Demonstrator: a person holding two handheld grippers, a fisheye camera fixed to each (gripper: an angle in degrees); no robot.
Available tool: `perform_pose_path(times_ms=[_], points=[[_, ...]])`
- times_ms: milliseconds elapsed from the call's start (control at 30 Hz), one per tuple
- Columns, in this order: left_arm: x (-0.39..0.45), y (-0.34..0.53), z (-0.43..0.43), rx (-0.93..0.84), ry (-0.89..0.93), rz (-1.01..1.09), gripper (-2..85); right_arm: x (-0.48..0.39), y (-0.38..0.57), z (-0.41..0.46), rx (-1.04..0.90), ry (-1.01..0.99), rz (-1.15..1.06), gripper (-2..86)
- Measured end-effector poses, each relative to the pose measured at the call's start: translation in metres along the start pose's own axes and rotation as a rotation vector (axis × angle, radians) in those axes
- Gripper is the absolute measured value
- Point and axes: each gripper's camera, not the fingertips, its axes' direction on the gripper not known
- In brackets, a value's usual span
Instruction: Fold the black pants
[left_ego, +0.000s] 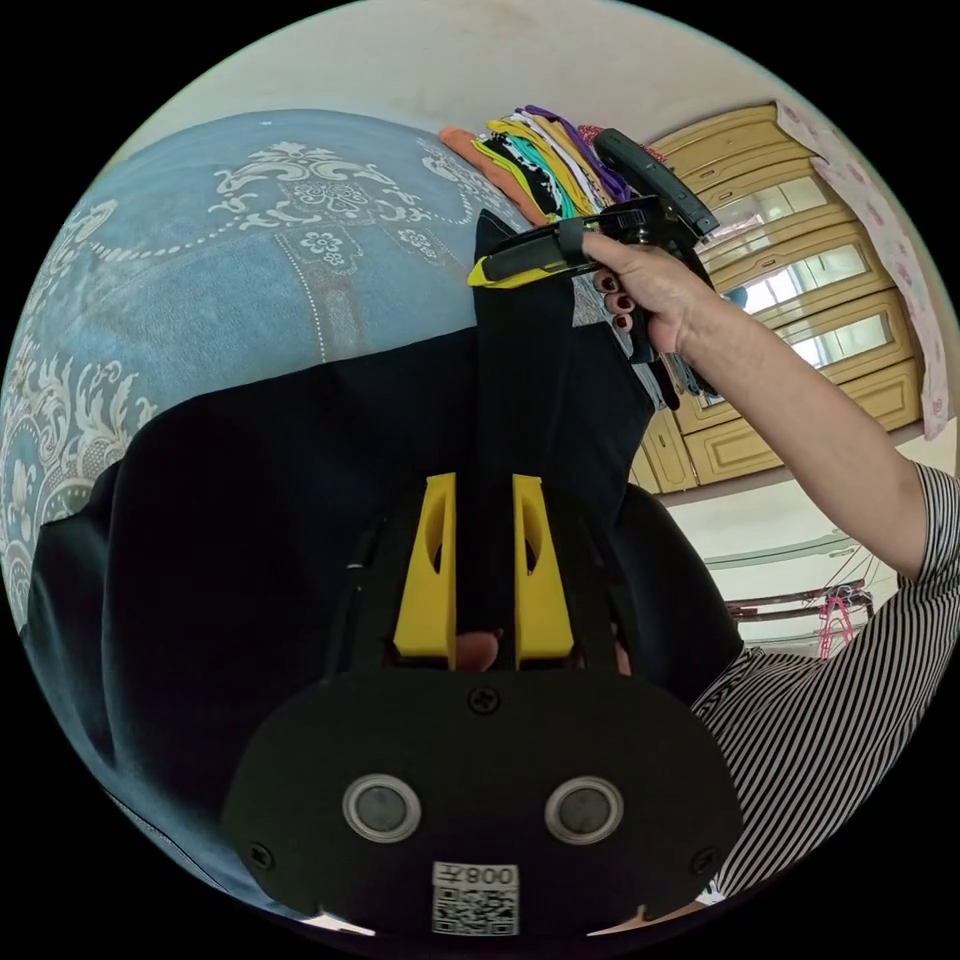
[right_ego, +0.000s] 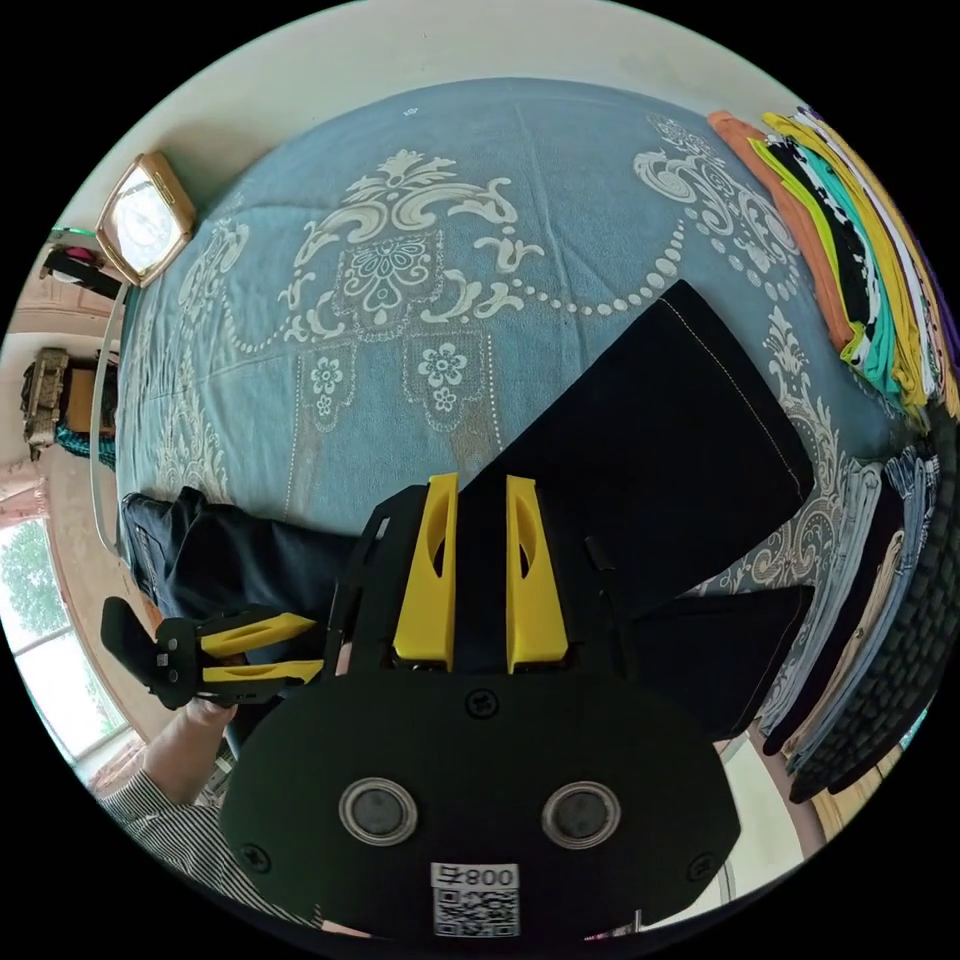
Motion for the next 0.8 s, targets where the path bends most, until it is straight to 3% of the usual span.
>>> perform_pose_path(times_ms=[400,600,800], points=[[0.005,-0.054,0.063,-0.048,-0.018,0.062,1.8,-0.051,-0.005,-0.068,-0.028,0.081,-0.053,2.4],[0.021,-0.077,0.084,-0.046,-0.016,0.141,1.4,-0.038,0.02,-0.129,0.016,-0.068,-0.045,0.4],[0.049,-0.095,0.107,-0.062,-0.057,0.268,1.3,-0.006,0.097,-0.23,0.191,-0.254,-0.035,0.1]])
